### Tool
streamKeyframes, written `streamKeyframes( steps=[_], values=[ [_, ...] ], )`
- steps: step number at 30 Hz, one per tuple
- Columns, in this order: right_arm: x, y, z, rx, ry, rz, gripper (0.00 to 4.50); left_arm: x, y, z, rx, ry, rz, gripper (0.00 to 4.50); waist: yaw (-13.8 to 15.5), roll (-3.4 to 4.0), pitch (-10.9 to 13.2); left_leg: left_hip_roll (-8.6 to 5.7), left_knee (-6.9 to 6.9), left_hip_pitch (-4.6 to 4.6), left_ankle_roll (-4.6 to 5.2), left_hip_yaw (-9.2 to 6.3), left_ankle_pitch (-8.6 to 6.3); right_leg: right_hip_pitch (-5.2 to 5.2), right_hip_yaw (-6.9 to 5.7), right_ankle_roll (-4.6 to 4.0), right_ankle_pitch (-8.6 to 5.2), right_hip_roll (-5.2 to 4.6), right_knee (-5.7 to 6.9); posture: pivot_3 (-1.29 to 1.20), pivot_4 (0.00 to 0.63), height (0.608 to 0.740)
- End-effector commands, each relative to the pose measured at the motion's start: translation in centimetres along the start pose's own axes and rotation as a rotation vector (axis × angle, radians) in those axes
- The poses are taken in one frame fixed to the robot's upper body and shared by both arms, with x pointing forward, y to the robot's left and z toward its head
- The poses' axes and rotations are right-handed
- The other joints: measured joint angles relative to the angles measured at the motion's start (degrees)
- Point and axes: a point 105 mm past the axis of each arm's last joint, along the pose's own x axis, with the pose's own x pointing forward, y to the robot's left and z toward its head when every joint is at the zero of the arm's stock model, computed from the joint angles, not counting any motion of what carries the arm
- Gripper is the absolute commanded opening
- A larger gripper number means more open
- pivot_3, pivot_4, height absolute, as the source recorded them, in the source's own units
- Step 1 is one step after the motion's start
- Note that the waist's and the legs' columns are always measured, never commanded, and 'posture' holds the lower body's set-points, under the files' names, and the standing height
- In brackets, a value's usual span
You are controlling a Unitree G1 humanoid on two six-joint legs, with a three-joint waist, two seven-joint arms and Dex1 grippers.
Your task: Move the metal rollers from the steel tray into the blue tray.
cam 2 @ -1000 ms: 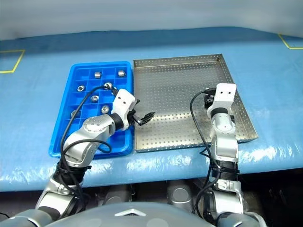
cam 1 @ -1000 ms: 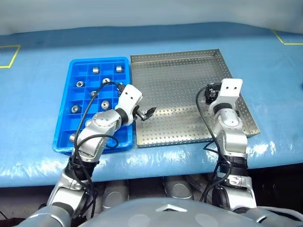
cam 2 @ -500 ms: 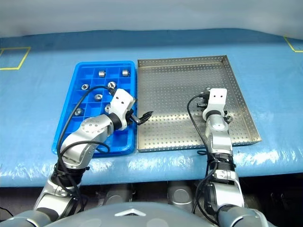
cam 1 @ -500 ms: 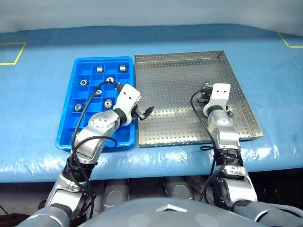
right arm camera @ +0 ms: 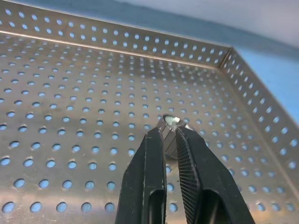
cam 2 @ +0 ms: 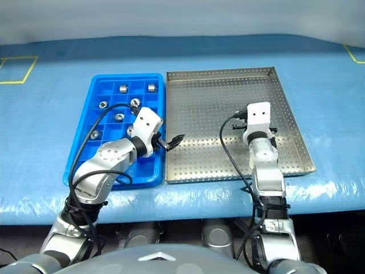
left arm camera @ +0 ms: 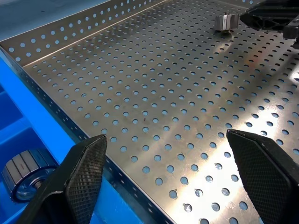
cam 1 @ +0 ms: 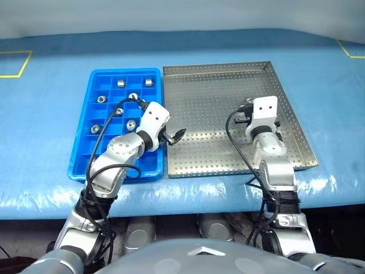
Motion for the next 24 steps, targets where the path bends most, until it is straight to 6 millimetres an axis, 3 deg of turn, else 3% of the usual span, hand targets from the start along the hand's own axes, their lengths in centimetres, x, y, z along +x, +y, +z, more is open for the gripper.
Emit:
streamKeyframes(
  steps=[1,5,8,17,20,24],
  values=[
    [-1.4,-2.1,1.0,-0.068,0.01,-0.055,0.5,-0.1,-0.5,0.5,0.022,-0.018,-0.017,4.5,0.1,0.0,0.0,0.0,0.01,0.0,0.0,0.0,0.0,0.0,0.0,0.01,0.0,0.0,-0.01,-0.05,0.15,0.74],
    [-2.8,-3.4,0.0,-0.064,0.079,-0.084,0.5,0.2,-0.7,0.6,0.024,-0.019,-0.033,4.5,0.0,-0.01,0.0,0.01,0.01,0.01,0.0,0.01,0.0,0.01,0.0,0.02,-0.01,0.01,-0.01,-0.07,0.15,0.74],
    [-3.6,-3.7,-0.1,-0.031,0.101,-0.106,1.38,0.3,-0.9,0.5,0.028,-0.016,-0.046,4.5,-0.3,0.0,0.0,0.01,0.01,0.01,0.0,0.09,0.0,-0.02,0.07,0.02,0.0,0.0,-0.02,-0.09,0.15,0.74],
    [-6.0,-4.3,-1.1,0.091,0.148,-0.16,1.38,0.6,-1.2,0.4,0.035,-0.007,-0.068,4.5,-0.6,0.0,0.0,0.03,0.0,-0.01,0.01,0.11,-0.01,-0.05,0.08,0.04,-0.01,0.02,-0.04,-0.11,0.15,0.74],
    [-6.4,-4.7,-1.0,0.237,0.111,-0.203,1.38,0.7,-1.5,0.3,0.041,0.0,-0.084,4.5,-1.1,0.01,0.0,0.03,0.0,0.0,0.01,0.13,-0.01,-0.06,0.1,0.04,0.0,0.02,-0.03,-0.13,0.15,0.74],
    [-6.4,-5.1,1.6,0.592,-0.067,-0.236,1.38,1.0,-1.8,0.4,0.043,-0.001,-0.102,4.5,-1.8,0.03,0.0,0.08,0.01,0.01,0.01,0.14,-0.01,-0.05,0.1,0.09,0.02,0.05,-0.01,-0.14,0.15,0.74]
  ],
)
